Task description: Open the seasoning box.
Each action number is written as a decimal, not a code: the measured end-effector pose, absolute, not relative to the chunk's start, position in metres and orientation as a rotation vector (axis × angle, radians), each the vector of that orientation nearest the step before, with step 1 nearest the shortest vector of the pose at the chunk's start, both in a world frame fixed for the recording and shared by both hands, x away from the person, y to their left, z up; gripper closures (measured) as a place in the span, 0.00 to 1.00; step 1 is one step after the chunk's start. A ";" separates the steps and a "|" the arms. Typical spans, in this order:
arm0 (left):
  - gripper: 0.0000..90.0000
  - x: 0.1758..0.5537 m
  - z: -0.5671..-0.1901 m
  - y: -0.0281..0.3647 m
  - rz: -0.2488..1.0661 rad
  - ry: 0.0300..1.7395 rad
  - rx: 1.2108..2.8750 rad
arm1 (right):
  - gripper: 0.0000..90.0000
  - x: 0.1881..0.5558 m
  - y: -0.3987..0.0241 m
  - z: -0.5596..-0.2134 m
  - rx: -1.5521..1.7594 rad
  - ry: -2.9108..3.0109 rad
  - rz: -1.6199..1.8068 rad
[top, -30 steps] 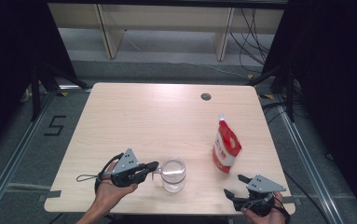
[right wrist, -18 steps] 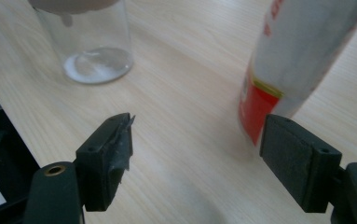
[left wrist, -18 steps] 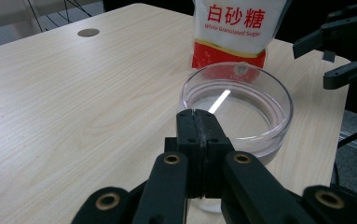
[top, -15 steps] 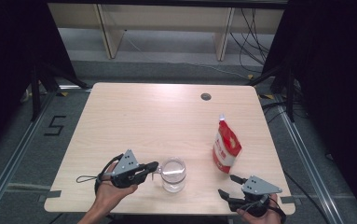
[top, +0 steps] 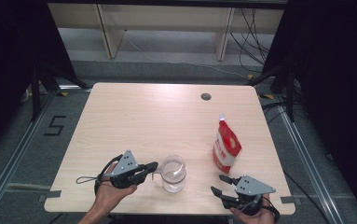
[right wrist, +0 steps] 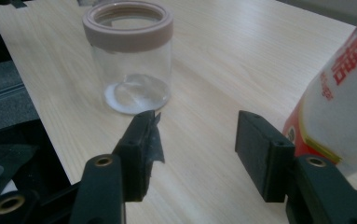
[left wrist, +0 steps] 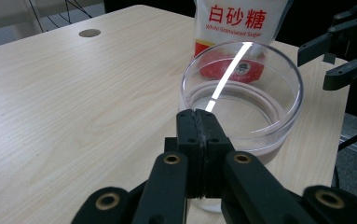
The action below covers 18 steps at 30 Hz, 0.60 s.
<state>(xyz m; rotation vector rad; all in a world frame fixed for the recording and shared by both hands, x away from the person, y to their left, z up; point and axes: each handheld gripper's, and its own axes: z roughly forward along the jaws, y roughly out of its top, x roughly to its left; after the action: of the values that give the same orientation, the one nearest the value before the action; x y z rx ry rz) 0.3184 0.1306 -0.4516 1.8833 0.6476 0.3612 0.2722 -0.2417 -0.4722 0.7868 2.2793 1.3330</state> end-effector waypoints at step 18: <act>0.99 0.317 -0.453 0.131 0.346 0.668 1.869 | 0.92 0.282 -0.204 -0.467 0.654 2.295 1.460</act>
<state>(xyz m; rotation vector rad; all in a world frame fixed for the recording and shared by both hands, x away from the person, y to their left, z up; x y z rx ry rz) 0.3173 0.1307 -0.4529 1.8689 0.6681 0.3457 0.2819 -0.2039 -0.4666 0.6539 2.2947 1.4597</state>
